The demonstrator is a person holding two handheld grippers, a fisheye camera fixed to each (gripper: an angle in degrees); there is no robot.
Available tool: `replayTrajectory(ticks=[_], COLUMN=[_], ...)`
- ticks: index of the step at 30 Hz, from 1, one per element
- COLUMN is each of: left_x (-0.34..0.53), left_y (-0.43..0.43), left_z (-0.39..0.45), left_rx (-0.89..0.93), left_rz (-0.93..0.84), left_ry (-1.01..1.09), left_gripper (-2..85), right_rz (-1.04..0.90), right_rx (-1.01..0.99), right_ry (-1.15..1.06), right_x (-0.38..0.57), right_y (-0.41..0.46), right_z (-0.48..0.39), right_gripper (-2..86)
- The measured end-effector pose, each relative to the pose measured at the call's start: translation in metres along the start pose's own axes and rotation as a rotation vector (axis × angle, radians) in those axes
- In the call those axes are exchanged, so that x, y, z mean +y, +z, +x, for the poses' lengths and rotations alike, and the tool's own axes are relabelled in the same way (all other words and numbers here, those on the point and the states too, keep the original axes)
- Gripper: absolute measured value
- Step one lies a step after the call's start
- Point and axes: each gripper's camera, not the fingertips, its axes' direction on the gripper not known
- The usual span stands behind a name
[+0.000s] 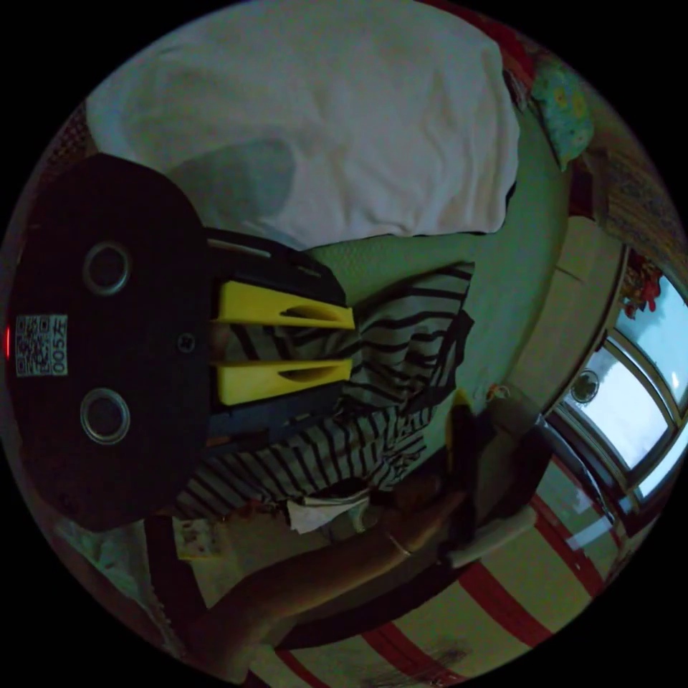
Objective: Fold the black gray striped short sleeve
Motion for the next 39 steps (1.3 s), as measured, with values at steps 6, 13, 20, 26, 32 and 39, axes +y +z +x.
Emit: replayTrajectory(ticks=[6, 13, 20, 26, 32, 39], left_x=[-0.008, -0.017, -0.025, -0.02, -0.017, -0.013], left_y=[0.031, 0.055, 0.067, 0.039, 0.045, 0.054], left_z=[-0.003, -0.011, -0.018, -0.039, -0.058, -0.054], left_rx=[-0.037, -0.076, -0.129, -0.122, -0.118, -0.047], left_rz=[-0.104, -0.171, -0.176, 0.102, 0.132, 0.16], left_ry=[0.027, 0.041, -0.003, -0.122, -0.313, -0.329], left_gripper=[8.3, 7.5, 3.4, 1.9, 2.0, 2.1], right_rz=[-0.107, -0.179, -0.021, 0.098, -0.019, 0.148], right_rx=[0.009, 0.021, 0.024, -0.076, -0.19, -0.171], right_ry=[-0.076, -0.038, 0.04, 0.112, 0.184, -0.018], right_x=[-0.053, -0.062, -0.051, -0.052, -0.05, 0.01], right_y=[0.043, 0.075, 0.007, -0.041, -0.027, -0.114], right_z=[-0.017, 0.004, 0.052, 0.084, 0.097, 0.114], right_gripper=[13.2, 12.5, -0.8, -1.0, 3.7, 9.4])
